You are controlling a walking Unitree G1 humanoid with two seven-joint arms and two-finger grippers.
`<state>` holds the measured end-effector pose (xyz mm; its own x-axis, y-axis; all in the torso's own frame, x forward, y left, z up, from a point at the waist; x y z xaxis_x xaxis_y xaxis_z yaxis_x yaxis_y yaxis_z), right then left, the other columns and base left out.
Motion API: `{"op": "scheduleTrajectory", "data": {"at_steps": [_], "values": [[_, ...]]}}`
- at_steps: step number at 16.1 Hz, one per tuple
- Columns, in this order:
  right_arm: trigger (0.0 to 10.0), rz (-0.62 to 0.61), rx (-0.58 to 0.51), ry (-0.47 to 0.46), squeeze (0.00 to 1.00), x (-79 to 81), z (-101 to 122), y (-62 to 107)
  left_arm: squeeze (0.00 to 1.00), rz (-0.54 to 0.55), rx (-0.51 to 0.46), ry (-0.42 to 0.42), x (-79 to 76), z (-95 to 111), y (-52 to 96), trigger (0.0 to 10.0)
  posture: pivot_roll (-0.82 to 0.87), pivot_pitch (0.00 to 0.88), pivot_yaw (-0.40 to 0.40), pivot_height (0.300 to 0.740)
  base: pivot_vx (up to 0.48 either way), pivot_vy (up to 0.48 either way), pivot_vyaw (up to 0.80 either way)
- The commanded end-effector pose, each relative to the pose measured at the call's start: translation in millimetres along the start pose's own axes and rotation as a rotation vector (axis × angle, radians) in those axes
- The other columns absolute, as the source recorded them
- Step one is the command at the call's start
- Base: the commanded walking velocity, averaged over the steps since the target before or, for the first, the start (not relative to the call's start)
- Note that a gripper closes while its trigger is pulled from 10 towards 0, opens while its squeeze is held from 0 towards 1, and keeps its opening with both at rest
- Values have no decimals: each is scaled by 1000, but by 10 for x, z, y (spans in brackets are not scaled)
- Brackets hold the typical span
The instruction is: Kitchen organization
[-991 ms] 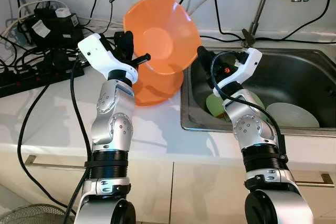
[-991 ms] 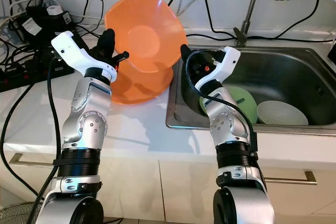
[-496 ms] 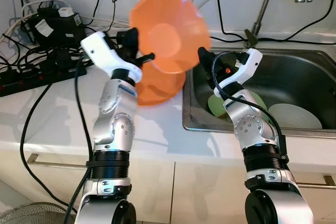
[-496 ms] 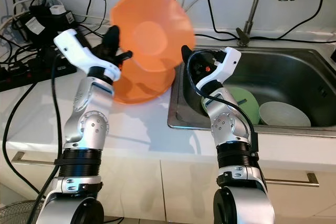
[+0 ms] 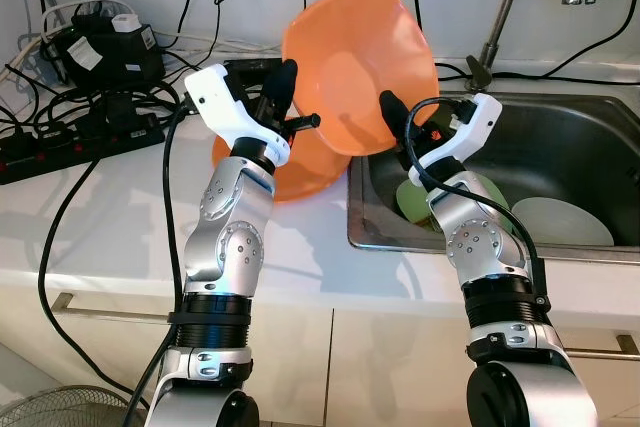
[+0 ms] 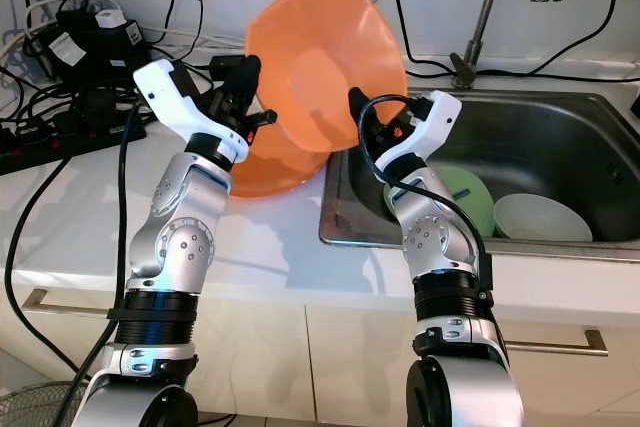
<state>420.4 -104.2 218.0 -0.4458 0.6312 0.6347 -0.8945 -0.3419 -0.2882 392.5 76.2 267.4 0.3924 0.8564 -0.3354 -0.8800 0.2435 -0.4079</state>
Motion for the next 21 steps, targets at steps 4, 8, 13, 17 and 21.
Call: {"op": "scheduleTrajectory", "data": {"at_steps": [4,8,13,17,21], "values": [[0,-33,-66,13,0,-46,133,10,0,-31,14,-5,-62,-32,8,10000,30,0,43,740,0,0,0],[0,-33,-78,6,0,-49,158,11,0,-17,28,-28,-23,-59,20,10000,32,0,44,740,0,0,0],[0,-45,-86,7,0,-72,176,17,0,5,26,-56,14,-57,25,10000,30,0,42,740,0,0,0],[0,-46,-85,12,0,-82,177,23,0,3,48,-108,28,-99,35,10000,28,0,43,740,0,0,0],[0,-60,-97,19,0,-109,215,22,0,-86,130,-243,-92,-284,73,10000,28,0,43,740,0,0,0]]}}
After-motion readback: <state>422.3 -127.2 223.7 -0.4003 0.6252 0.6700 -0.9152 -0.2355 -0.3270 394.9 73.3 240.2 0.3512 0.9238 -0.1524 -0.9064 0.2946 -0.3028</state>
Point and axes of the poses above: a point about 5 cm out from each wrist's last joint towards the gripper, its own y axis pointing back from the gripper into the wrist, its own z axis along the axis of the wrist's last joint, x = y × z, the point moved 5 cm from there along -y, pointing out of the wrist towards the gripper, and after that the axes turned 8 degrees about -y, right-handed, at the moved point
